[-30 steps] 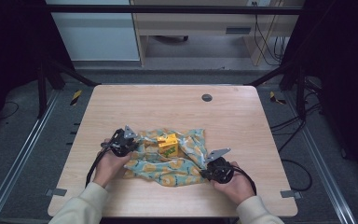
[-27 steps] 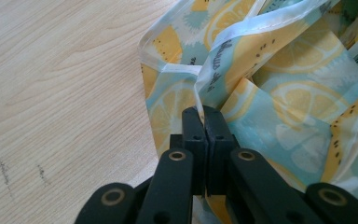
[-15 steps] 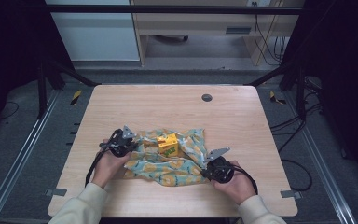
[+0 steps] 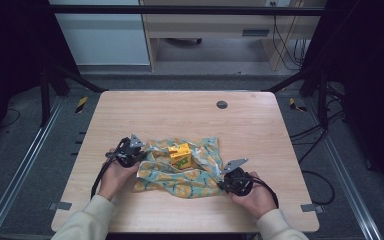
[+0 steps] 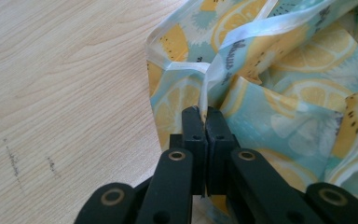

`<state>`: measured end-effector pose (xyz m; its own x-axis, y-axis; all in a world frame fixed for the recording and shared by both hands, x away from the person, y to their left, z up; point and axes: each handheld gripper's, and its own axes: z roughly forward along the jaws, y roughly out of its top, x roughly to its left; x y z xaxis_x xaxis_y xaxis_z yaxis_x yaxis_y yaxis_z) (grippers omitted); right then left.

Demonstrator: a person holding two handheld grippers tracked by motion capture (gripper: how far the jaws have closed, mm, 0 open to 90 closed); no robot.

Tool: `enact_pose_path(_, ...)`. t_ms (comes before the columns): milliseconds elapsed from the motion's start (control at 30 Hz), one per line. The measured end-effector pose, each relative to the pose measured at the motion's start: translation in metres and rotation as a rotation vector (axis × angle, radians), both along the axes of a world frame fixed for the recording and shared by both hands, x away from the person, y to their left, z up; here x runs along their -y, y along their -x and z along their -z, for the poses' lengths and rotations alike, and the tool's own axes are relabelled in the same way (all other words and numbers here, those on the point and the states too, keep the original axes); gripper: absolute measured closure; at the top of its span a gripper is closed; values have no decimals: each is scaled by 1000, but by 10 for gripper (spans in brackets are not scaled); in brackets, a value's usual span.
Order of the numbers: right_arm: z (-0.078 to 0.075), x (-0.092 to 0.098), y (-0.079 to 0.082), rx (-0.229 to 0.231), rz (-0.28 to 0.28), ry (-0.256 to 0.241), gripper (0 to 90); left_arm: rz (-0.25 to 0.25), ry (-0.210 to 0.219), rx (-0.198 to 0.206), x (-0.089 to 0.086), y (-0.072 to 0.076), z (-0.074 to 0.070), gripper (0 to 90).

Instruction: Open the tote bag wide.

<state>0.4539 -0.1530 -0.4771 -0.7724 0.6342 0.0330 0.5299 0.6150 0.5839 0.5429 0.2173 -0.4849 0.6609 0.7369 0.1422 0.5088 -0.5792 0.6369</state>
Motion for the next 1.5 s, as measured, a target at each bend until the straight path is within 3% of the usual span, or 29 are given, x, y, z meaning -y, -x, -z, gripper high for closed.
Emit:
enact_pose_path(167, 0, -1, 2, 21, 3, -38, 885, 0, 25, 19, -3, 3, -2, 849)
enact_pose_path(233, -3, -2, 2, 35, 13, -54, 811, -2, 54, 29, -6, 3, -5, 812)
enact_pose_path(433, -13, -6, -1, 74, 9, -87, 585, -13, 117, 78, -8, 7, -20, 590)
enact_pose_path(667, -33, -16, -2, 166, 21, -109, 364, -3, 179, 120, -7, 12, -48, 390)
enact_pose_path(800, -44, -18, -4, 190, 36, -129, 249, 12, 185, 128, -5, 16, -58, 327)
enact_pose_path(967, -49, -16, -7, 198, 54, -130, 188, 14, 189, 127, -3, 19, -60, 297)
enact_pose_path(1100, -51, -13, -15, 180, 98, -122, 128, 5, 192, 118, -4, 21, -62, 214)
enact_pose_path(1200, -57, -8, -17, 194, 114, -128, 86, 0, 195, 121, -6, 26, -67, 143)
enact_pose_path(1500, -86, 17, -19, 261, 199, -174, 61, -12, 199, 168, -26, 42, -91, 82)
